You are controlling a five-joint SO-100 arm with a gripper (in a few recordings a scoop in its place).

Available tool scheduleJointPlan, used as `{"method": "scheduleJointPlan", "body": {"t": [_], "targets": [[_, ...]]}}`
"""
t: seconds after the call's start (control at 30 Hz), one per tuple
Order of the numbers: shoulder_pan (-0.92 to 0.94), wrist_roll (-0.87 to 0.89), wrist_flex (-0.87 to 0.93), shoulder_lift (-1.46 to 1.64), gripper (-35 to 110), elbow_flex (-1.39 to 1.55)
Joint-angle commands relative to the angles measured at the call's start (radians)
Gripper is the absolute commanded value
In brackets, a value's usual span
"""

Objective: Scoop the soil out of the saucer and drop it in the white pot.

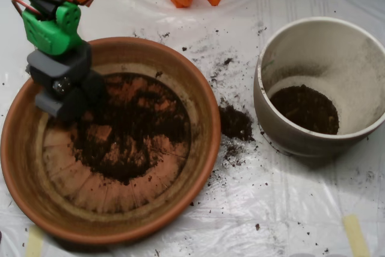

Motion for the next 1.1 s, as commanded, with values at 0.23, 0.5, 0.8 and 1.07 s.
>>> {"method": "scheduleJointPlan", "body": {"t": [0.23, 0.5, 0.8, 1.07], "targets": [[-0.156, -0.075, -0.132, 0.614, -1, 0.262], [-0.399, -0.048, 0.069, 0.914, -1, 0.284], [-0.735, -0.011, 0.342, 0.988, -1, 0.025], [-1.003, -0.014, 0.456, 0.847, -1, -0.163]]}}
